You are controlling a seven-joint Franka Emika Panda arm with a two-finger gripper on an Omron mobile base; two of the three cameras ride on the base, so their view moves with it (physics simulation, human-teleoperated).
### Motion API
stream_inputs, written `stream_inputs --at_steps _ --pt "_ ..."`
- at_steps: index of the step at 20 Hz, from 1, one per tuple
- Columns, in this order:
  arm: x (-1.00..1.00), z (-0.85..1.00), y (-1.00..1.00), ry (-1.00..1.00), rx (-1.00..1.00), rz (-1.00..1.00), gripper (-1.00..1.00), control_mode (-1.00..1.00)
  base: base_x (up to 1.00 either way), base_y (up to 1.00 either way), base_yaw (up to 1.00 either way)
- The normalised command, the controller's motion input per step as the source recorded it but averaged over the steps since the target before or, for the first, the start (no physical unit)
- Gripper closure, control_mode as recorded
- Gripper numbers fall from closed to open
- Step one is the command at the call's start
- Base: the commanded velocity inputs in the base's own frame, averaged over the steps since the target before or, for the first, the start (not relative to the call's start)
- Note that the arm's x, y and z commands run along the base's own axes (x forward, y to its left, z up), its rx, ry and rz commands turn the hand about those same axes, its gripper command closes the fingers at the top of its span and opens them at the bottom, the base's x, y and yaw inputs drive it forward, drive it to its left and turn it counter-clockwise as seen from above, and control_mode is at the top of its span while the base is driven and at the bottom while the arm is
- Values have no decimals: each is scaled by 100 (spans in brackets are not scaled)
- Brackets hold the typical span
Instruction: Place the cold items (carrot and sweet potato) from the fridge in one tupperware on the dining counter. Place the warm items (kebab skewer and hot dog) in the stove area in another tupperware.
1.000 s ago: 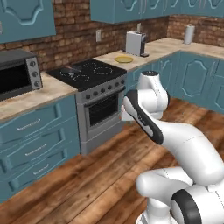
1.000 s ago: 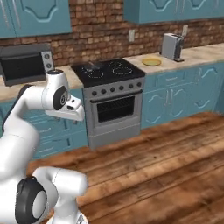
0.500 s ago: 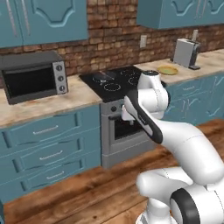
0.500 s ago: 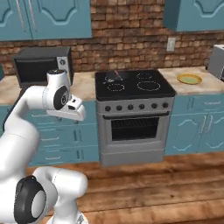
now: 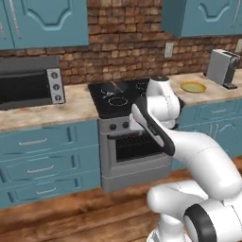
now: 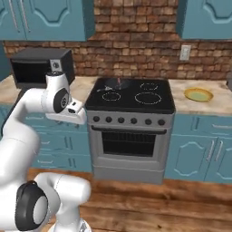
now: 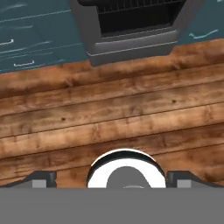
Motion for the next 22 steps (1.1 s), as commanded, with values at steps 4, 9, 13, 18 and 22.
stream_inputs --at_steps 4,9,13,18,22 --pt "0 0 0 0 0 0 -100 100 97 -19 26" --pt "0 0 0 0 0 0 -100 100 90 -2 4" --pt "0 0 0 0 0 0 -100 100 66 -5 -26" --pt "0 0 0 0 0 0 -100 100 69 0 -25" --pt "0 0 0 0 0 0 -100 100 74 0 -16"
